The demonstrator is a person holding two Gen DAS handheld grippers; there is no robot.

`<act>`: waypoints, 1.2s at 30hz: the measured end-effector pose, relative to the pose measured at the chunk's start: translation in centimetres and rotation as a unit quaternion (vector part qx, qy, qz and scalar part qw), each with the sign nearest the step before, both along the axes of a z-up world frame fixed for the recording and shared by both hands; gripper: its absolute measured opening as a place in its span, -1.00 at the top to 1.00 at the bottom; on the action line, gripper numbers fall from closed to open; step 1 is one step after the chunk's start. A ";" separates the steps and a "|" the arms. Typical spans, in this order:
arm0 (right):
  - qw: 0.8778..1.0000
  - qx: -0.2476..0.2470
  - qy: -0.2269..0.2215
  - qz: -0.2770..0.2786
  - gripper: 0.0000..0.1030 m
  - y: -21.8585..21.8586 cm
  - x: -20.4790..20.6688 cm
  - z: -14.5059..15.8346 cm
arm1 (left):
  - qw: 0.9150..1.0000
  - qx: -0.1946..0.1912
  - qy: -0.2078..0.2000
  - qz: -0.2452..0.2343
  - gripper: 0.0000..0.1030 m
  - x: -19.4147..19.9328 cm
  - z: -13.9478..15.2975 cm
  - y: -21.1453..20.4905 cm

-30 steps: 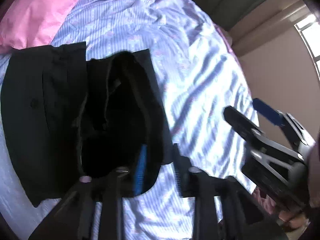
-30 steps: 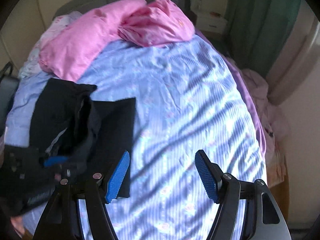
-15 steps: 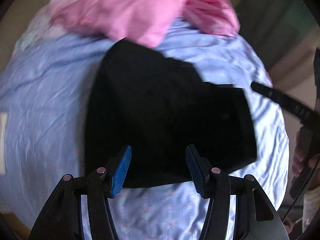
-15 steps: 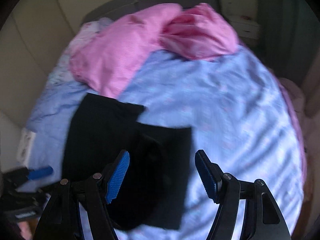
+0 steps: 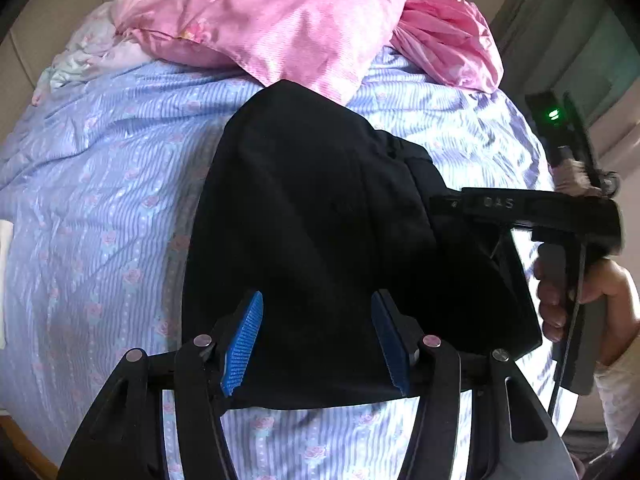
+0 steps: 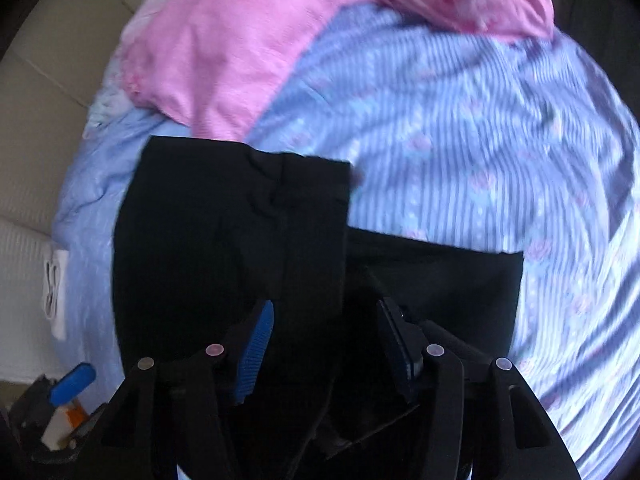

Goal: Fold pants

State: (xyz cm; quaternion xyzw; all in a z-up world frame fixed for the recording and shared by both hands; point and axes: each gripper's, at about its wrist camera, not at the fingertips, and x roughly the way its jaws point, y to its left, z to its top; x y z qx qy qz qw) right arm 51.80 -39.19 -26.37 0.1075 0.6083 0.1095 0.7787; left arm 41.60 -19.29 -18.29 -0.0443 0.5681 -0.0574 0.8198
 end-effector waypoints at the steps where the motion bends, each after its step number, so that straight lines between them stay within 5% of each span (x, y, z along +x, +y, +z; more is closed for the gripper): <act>1: 1.000 0.008 0.009 -0.006 -0.07 -0.2 0.3 -0.5 | 1.000 -0.003 0.003 0.003 -0.07 0.0 -0.1 0.2; 3: 0.999 0.029 0.034 -0.026 -0.07 -0.6 0.9 -1.9 | 1.000 -0.006 0.008 0.005 -0.07 -0.2 -0.3 0.5; 5: 0.997 0.054 0.040 -0.027 0.40 -0.5 1.2 -2.3 | 1.000 -0.008 0.012 0.008 -0.07 -0.4 -0.4 0.8; 6: 0.998 0.052 0.036 -0.026 0.46 -0.3 1.1 -2.1 | 1.000 -0.008 0.012 0.009 -0.07 -0.6 -0.3 0.9; 7: 0.999 0.041 0.023 -0.020 0.84 -0.1 0.8 -1.5 | 1.000 -0.008 0.011 0.010 -0.07 -0.7 -0.2 1.0; 8: 0.999 0.039 0.004 -0.007 0.89 0.1 0.3 -0.4 | 1.000 -0.008 0.010 0.013 -0.06 -0.7 0.1 1.1; 15: 0.988 0.112 -0.110 0.005 0.91 -2.7 -5.5 9.1 | 0.999 -0.027 -0.015 0.033 -0.06 -1.3 2.3 1.5; 18: 0.986 0.111 -0.122 0.000 0.92 -4.9 -7.4 10.4 | 0.999 -0.028 -0.018 0.021 -0.06 -1.6 2.7 0.4; 27: 0.998 0.014 -0.026 -0.052 0.92 -9.9 -9.5 1.2 | 0.999 0.001 -0.004 -0.040 -0.06 -2.8 1.7 -4.1; 30: 0.996 0.037 -0.023 -0.080 0.86 -11.0 -9.7 0.2 | 0.999 -0.001 0.002 -0.044 -0.06 -3.0 1.4 -4.8; 34: 0.994 0.004 -0.051 -0.098 -0.28 -11.3 -9.5 1.0 | 0.999 0.000 0.006 -0.042 -0.07 -3.1 1.3 -4.9; 36: 0.992 0.003 -0.057 -0.113 -0.29 -11.9 -8.9 0.9 | 0.999 0.005 0.006 -0.040 -0.07 -3.1 1.3 -4.9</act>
